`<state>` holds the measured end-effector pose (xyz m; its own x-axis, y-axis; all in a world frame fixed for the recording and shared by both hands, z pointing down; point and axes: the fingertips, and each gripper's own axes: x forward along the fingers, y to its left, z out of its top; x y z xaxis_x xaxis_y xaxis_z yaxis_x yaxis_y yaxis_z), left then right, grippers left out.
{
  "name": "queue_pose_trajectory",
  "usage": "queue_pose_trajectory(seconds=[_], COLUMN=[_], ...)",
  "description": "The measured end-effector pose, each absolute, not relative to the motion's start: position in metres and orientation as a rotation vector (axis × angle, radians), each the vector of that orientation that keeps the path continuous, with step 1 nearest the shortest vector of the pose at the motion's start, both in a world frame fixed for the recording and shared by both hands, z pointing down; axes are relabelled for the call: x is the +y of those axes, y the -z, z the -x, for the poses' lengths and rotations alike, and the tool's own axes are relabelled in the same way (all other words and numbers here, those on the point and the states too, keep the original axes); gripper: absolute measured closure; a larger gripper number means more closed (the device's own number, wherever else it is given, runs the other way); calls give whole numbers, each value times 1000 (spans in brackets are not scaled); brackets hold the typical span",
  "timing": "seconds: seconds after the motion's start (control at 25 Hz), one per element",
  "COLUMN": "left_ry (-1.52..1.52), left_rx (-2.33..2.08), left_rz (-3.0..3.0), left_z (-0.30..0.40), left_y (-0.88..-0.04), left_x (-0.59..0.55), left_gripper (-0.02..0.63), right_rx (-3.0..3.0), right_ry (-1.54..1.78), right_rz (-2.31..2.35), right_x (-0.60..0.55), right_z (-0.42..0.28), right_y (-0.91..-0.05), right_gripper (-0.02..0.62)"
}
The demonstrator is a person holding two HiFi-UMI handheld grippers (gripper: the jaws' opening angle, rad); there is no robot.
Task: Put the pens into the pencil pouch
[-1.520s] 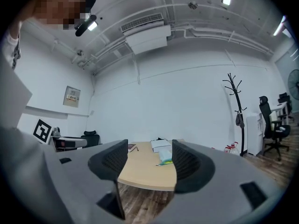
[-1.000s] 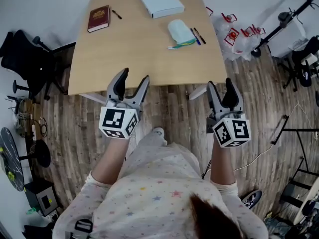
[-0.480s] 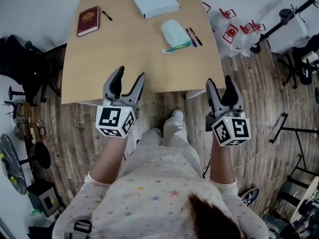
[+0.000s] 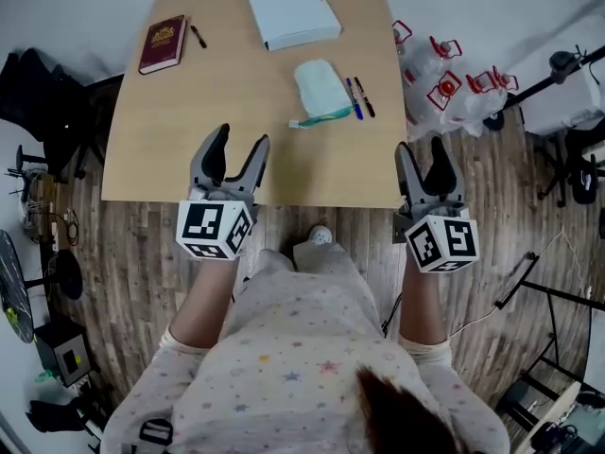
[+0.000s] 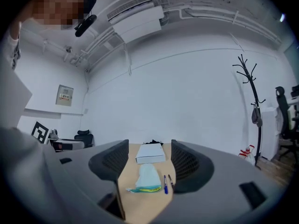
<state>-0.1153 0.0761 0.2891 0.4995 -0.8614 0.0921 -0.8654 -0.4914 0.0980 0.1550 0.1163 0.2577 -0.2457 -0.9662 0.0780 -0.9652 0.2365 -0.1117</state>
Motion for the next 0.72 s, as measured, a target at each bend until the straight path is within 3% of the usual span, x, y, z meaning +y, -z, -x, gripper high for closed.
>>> queue_pose_trajectory(seconds=[0.72], left_ry=[-82], left_rx=[-1572], left_rz=[-2558], left_z=[87], left_y=[-295], left_x=[-16], left_gripper=[345], right_rx=[2502], right_ry=[278], right_rz=[1871], right_x=[11], right_z=[-180], right_y=[-268], right_gripper=[330])
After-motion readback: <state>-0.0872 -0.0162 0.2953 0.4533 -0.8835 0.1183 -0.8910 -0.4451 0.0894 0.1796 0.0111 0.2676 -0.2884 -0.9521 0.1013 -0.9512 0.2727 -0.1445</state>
